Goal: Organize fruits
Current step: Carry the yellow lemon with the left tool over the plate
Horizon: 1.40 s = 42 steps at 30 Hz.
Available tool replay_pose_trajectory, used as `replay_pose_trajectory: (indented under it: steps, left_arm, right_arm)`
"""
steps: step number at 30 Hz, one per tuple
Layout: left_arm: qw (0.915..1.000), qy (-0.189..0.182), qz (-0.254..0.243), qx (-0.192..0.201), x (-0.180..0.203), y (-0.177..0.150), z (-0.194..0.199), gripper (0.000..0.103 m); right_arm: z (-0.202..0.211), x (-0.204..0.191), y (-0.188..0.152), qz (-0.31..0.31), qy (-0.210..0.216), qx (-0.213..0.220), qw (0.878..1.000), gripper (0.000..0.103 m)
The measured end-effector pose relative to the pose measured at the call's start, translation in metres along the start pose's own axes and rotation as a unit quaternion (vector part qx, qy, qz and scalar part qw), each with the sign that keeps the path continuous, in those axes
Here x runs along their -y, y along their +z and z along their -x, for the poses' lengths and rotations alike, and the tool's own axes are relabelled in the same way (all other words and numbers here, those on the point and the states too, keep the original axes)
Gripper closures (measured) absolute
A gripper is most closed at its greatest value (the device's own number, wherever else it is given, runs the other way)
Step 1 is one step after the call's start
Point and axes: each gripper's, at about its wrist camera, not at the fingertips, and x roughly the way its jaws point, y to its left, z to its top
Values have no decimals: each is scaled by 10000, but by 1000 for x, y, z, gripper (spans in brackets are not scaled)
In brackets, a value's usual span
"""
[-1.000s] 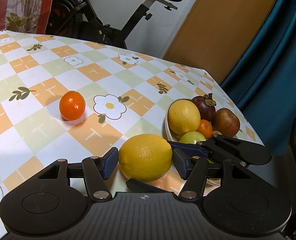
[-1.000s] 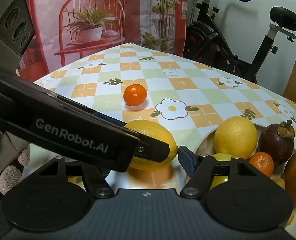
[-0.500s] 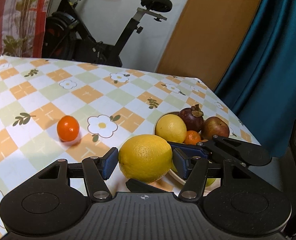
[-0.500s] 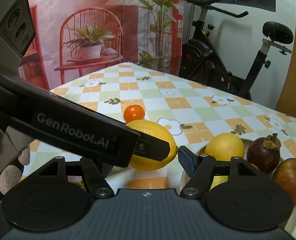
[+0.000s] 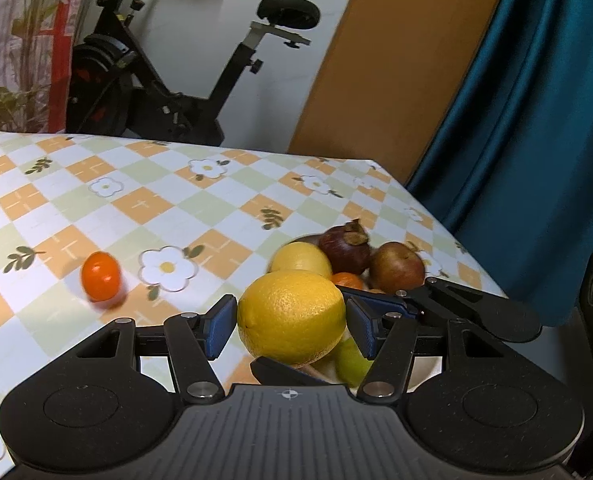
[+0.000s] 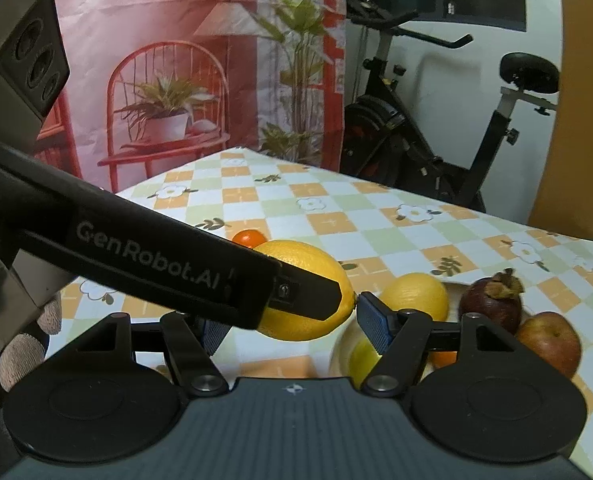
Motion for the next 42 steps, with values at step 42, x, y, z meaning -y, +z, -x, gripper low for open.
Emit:
replay_pose_trajectory:
  steps: [42]
  left_arm:
    - [9960,-305,-524,-662,60,22,-91,40]
  right_arm:
    - [32,90,-25,-1036,-805,-24,9914,34]
